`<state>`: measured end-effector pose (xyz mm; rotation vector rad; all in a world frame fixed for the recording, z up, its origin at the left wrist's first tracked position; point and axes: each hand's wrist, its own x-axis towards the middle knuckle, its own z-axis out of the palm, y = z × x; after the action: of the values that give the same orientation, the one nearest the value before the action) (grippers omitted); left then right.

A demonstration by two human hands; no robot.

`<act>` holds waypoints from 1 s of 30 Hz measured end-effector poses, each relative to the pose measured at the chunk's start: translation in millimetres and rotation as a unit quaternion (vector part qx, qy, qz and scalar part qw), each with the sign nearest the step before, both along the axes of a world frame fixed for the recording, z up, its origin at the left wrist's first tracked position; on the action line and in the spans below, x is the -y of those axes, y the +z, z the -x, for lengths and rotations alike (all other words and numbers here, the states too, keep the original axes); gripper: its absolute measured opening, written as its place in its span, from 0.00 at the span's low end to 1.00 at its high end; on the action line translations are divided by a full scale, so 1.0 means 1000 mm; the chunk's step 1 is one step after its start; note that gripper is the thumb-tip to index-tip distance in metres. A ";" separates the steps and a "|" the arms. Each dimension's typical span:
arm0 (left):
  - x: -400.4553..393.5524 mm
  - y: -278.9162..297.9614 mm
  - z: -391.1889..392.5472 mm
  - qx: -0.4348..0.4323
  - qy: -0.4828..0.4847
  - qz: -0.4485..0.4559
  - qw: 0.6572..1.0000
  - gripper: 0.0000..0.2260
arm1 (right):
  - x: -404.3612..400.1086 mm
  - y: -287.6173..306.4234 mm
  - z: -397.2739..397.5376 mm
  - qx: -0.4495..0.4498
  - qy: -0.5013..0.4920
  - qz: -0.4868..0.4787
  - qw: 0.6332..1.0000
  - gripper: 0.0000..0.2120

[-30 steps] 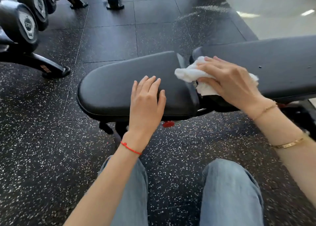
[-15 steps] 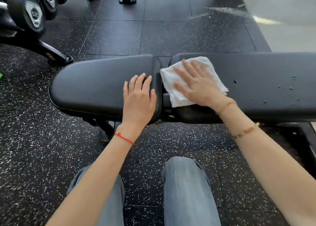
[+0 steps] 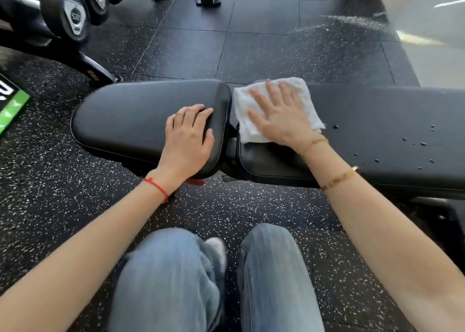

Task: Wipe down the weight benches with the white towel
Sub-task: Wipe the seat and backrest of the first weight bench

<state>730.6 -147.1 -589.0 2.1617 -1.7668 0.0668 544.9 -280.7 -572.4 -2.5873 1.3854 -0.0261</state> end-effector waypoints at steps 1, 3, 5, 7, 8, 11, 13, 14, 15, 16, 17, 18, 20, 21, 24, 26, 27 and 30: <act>0.001 -0.001 0.001 0.001 0.004 0.006 1.000 0.20 | -0.002 -0.001 -0.002 0.006 0.004 0.004 1.000 0.28; 0.002 -0.003 0.001 -0.002 0.014 0.016 1.000 0.19 | -0.016 -0.005 0.003 0.018 0.029 0.016 0.999 0.28; 0.004 -0.005 0.001 -0.016 0.025 0.027 0.999 0.19 | -0.034 -0.011 0.018 0.029 0.058 0.034 0.997 0.28; 0.007 -0.005 0.005 -0.031 0.039 0.038 0.998 0.18 | -0.043 -0.014 0.036 0.037 0.061 0.040 0.997 0.28; 0.009 -0.005 0.007 -0.035 0.046 0.044 0.997 0.18 | -0.041 -0.015 0.044 0.038 0.053 0.036 0.997 0.28; 0.013 -0.006 0.013 -0.028 0.060 0.044 0.997 0.18 | -0.007 -0.013 0.045 0.029 0.003 0.021 0.999 0.28; 0.014 -0.007 0.014 -0.017 0.063 0.039 0.997 0.19 | 0.023 -0.009 0.024 0.022 -0.025 0.006 0.999 0.28; 0.014 -0.008 0.014 -0.015 0.065 0.039 0.997 0.19 | 0.032 -0.007 0.011 0.014 -0.028 0.001 1.000 0.28; 0.014 -0.008 0.014 -0.015 0.066 0.040 0.997 0.19 | 0.036 -0.006 -0.001 0.008 -0.025 0.002 1.000 0.28; 0.014 -0.009 0.013 -0.015 0.066 0.042 0.997 0.19 | 0.035 -0.006 -0.010 0.005 -0.018 0.005 1.000 0.28; 0.014 -0.009 0.013 -0.016 0.066 0.044 0.997 0.19 | 0.030 -0.006 -0.014 0.008 -0.008 0.010 1.000 0.28; 0.013 -0.010 0.013 -0.017 0.066 0.045 0.997 0.19 | 0.021 -0.007 -0.014 0.013 0.003 0.017 1.000 0.27; 0.013 -0.010 0.013 -0.019 0.066 0.050 0.996 0.19 | -0.003 -0.010 -0.004 0.028 0.032 0.037 0.998 0.27; 0.013 -0.010 0.013 -0.020 0.065 0.052 0.996 0.19 | -0.015 -0.011 0.005 0.033 0.047 0.043 0.997 0.27; 0.012 -0.010 0.011 -0.020 0.059 0.057 0.996 0.20 | -0.023 -0.011 0.032 0.036 0.063 0.035 0.997 0.27; 0.011 -0.010 0.010 -0.020 0.056 0.059 0.996 0.20 | -0.001 -0.010 0.040 0.030 0.028 0.024 0.999 0.27; 0.011 -0.010 0.011 -0.019 0.056 0.059 0.996 0.20 | 0.014 -0.009 0.038 0.029 0.001 0.020 0.999 0.27; 0.011 -0.010 0.013 -0.020 0.062 0.062 0.996 0.19 | 0.045 -0.005 0.011 0.015 -0.054 0.003 0.998 0.27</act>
<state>717.8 -158.5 -598.9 2.1638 -1.5630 0.1577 534.2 -325.4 -577.4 -2.5040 1.5142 -0.0849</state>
